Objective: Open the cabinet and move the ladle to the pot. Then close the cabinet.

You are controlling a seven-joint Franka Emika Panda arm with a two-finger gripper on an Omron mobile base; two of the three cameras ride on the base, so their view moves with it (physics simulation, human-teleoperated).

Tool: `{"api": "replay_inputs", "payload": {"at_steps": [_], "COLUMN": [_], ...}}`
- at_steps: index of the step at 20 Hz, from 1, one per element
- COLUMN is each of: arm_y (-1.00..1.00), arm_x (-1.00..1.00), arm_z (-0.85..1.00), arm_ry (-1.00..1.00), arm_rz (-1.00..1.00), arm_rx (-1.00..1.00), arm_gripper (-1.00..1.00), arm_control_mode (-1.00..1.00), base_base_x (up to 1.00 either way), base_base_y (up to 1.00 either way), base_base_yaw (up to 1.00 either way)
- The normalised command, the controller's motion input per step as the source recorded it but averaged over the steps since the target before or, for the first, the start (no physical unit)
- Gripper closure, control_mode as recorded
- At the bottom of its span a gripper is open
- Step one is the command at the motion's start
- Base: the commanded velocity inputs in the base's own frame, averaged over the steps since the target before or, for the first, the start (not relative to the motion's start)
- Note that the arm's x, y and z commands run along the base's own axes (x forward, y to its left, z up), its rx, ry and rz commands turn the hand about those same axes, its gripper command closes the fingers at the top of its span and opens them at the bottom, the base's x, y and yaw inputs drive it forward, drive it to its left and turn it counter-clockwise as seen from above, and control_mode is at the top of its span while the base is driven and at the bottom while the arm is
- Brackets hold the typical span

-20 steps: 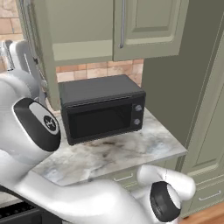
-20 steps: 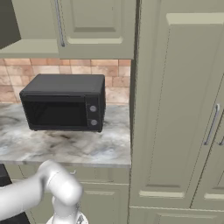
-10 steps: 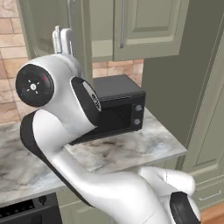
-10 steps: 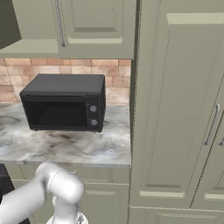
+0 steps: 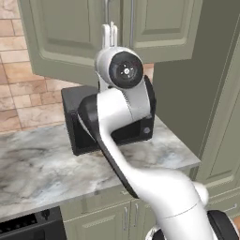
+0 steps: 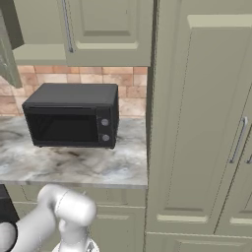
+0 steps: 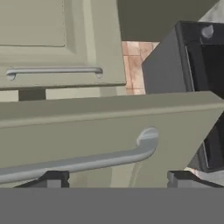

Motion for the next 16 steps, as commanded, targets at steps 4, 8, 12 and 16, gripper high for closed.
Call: {"api": "replay_inputs", "payload": {"at_steps": [4, 8, 12, 16], "arm_y": [-0.52, -0.29, 0.00, 0.00], "arm_x": [0.80, 0.77, 0.78, 0.97], "arm_z": [-0.11, -0.17, -0.27, -0.17], "arm_ry": [-0.04, -0.07, -0.09, -0.19], "arm_rz": [0.28, 0.25, 0.29, 0.24], "arm_rx": [0.13, 0.09, 0.14, 0.15], "arm_gripper": [-1.00, -1.00, -1.00, -1.00], "arm_control_mode": [-1.00, -1.00, -1.00, -1.00], "base_base_x": [0.00, 0.00, 0.00, 0.00], "base_base_y": [0.00, 0.00, 0.00, 0.00], "base_base_yaw": [0.00, 0.00, 0.00, 0.00]}}
